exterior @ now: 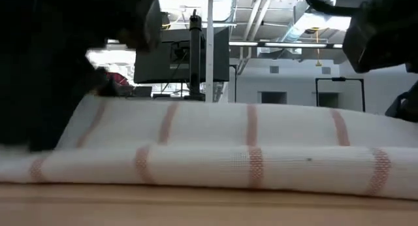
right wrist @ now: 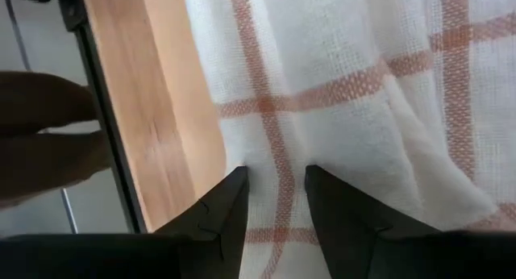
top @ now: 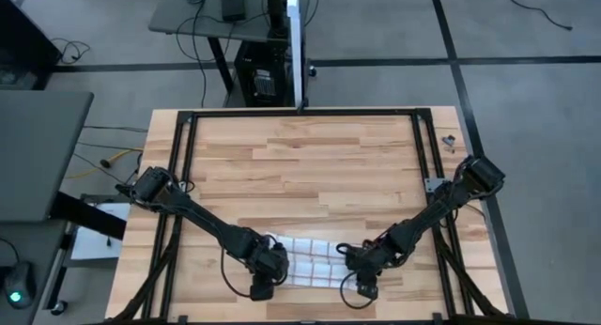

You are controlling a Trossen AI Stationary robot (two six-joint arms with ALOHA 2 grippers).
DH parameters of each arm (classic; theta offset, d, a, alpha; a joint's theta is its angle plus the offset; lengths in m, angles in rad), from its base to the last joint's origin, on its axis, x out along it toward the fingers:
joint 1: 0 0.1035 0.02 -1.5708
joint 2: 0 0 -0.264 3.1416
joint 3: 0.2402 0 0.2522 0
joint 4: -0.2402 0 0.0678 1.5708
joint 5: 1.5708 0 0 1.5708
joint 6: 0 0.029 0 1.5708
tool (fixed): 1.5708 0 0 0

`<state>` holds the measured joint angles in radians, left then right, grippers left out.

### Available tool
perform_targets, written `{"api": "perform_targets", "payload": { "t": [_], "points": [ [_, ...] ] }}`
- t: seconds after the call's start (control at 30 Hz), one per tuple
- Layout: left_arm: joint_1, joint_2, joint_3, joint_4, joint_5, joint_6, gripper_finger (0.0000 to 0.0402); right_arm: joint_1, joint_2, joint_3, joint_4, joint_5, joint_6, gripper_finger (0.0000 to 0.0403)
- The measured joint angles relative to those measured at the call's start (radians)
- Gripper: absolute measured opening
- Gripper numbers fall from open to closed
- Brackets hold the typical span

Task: Roll towel
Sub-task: Roll the white towel

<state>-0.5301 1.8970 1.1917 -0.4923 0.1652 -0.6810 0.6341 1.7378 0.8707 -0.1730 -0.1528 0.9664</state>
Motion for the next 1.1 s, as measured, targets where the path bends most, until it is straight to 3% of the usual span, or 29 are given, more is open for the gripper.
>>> {"api": "perform_targets", "payload": {
  "t": [0.23,0.47,0.77,0.9,1.0,1.1],
  "points": [
    [0.0,-0.018,-0.002,0.001,0.01,-0.075,0.0093,0.0,-0.028,-0.001,-0.018,-0.003,0.002,0.0122],
    [0.008,-0.145,0.119,-0.061,-0.022,-0.091,0.0093,0.007,-0.206,0.041,-0.01,-0.008,0.036,0.0122],
    [0.032,-0.221,0.15,0.147,-0.058,-0.007,0.0097,0.019,-0.322,0.05,0.2,0.114,-0.021,0.0123],
    [0.064,-0.221,0.216,0.108,-0.006,0.027,0.0117,0.004,-0.332,0.08,0.235,0.114,-0.065,0.0131],
    [0.029,-0.22,0.318,0.033,-0.007,0.084,0.0139,0.038,-0.329,0.162,0.229,0.099,-0.131,0.0146],
    [-0.04,-0.2,0.473,-0.162,-0.135,0.154,0.0154,0.078,-0.307,0.262,0.142,0.113,-0.173,0.0162]
  ]
}}
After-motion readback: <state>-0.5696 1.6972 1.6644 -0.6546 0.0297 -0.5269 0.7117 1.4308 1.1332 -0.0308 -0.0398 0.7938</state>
